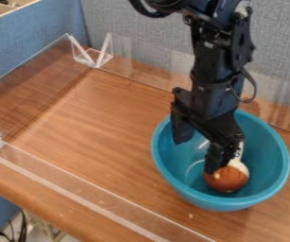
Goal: Put the mushroom in the blue bowl
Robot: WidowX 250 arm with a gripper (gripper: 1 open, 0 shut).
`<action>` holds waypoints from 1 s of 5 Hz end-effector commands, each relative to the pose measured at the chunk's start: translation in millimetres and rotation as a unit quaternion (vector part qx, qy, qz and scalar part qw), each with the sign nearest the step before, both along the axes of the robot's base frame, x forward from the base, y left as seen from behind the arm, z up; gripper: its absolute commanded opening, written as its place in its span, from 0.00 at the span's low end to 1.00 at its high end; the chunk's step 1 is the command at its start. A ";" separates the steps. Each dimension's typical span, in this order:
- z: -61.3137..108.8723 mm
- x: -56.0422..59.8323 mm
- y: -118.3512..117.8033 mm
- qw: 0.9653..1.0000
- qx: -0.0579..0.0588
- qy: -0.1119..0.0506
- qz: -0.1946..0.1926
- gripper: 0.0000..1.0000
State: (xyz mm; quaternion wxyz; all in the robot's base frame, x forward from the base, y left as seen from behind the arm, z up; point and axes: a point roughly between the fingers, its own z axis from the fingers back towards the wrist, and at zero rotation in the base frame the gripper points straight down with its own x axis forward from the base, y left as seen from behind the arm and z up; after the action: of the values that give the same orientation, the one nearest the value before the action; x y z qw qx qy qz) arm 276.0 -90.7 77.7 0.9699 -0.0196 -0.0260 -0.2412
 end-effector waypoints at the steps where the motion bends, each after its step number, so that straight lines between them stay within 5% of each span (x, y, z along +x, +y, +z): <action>1: 10.9 7.9 2.7 1.000 -0.007 -0.025 0.006 1.00; 5: 26.1 14.1 7.0 0.999 -0.012 -0.043 0.019 1.00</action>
State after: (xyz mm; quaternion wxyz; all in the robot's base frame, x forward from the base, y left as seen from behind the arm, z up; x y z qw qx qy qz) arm 280.7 -85.5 80.8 0.9730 -0.0197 -0.0300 -0.2279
